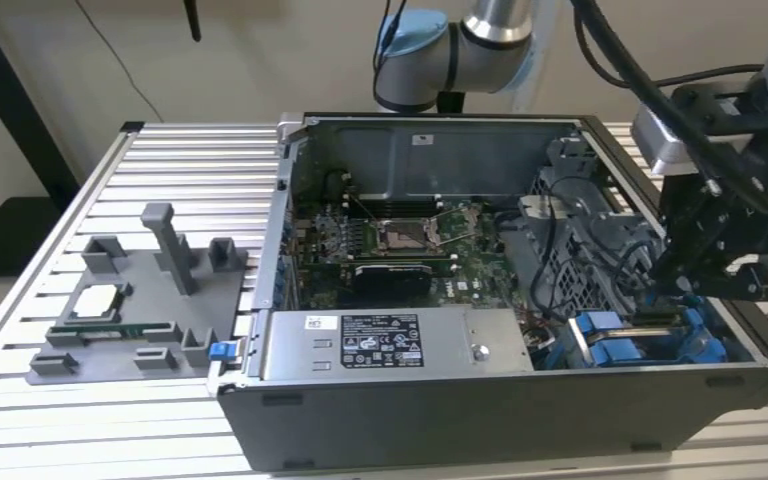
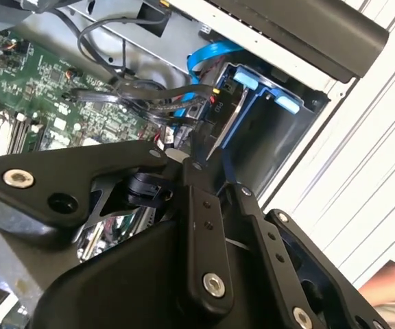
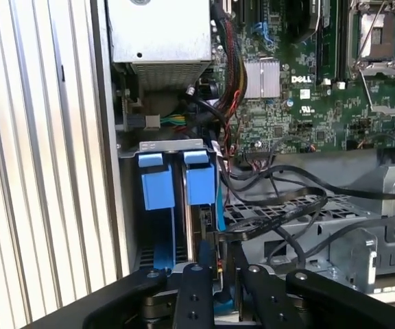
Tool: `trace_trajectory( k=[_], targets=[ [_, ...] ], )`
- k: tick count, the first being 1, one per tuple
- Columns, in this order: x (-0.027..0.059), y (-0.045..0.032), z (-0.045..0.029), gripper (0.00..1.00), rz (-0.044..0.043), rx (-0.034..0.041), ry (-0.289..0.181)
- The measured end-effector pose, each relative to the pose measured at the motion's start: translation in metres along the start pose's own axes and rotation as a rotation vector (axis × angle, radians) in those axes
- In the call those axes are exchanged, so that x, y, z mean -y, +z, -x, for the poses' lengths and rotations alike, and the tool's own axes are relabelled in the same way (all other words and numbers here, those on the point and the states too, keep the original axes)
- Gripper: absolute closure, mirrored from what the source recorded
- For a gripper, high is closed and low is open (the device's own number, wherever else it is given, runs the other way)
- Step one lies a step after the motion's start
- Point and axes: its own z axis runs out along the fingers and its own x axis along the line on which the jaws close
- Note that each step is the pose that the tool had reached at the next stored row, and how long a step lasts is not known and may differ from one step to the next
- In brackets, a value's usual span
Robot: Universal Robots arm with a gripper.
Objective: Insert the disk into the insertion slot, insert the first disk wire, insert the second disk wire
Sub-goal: 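Insert the second disk wire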
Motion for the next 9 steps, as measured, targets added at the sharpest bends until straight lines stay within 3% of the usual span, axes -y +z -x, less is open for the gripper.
trace_trajectory(
  k=[5,9],
  targets=[
    [0.0031,-0.0174,0.0028,0.00,0.0128,-0.0012,0.002],
    [0.0037,-0.0186,0.0030,0.00,0.0174,-0.0015,0.003]
  ],
)
